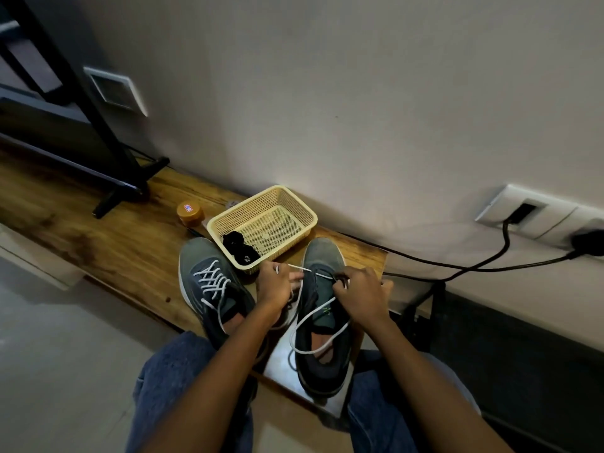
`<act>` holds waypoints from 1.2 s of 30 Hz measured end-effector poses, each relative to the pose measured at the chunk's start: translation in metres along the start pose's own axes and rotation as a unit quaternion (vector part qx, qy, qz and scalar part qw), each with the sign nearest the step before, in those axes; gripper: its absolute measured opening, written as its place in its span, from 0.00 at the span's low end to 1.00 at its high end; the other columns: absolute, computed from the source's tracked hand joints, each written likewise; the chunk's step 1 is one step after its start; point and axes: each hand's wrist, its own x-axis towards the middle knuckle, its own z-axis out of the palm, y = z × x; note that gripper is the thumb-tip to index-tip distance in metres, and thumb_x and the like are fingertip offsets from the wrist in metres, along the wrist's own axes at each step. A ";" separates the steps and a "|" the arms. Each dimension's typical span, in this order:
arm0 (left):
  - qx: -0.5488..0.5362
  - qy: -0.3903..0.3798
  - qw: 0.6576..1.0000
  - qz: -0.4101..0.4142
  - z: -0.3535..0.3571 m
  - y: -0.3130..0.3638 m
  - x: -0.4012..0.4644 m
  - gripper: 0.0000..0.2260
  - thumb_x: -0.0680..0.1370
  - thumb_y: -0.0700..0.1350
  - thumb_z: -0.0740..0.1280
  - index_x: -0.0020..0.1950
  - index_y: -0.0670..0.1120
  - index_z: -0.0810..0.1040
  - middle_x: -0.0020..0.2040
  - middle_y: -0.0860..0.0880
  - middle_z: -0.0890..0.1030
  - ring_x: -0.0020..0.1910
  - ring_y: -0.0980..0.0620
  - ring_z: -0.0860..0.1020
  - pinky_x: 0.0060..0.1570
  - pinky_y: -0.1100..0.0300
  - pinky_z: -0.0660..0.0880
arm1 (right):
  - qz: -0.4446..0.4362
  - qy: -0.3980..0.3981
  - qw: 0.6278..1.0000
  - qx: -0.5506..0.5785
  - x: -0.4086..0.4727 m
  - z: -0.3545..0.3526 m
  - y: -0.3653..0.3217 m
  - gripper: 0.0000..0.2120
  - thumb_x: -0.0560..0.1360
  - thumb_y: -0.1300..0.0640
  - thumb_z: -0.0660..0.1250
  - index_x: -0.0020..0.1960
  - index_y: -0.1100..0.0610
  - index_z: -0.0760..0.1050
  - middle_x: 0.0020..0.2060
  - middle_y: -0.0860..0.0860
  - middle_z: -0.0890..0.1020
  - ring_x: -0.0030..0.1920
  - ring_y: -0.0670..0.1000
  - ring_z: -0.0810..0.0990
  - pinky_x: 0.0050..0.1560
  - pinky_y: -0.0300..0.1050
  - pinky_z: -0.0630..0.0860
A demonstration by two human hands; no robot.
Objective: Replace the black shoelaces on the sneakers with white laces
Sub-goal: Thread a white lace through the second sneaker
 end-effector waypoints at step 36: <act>0.204 -0.028 0.979 0.007 0.007 -0.040 -0.004 0.08 0.79 0.42 0.66 0.41 0.42 0.81 0.41 0.41 0.80 0.42 0.48 0.77 0.44 0.54 0.73 | -0.027 -0.083 0.988 0.128 -0.044 -0.016 0.031 0.19 0.73 0.64 0.70 0.32 0.45 0.69 0.30 0.41 0.74 0.34 0.43 0.73 0.36 0.36 0.68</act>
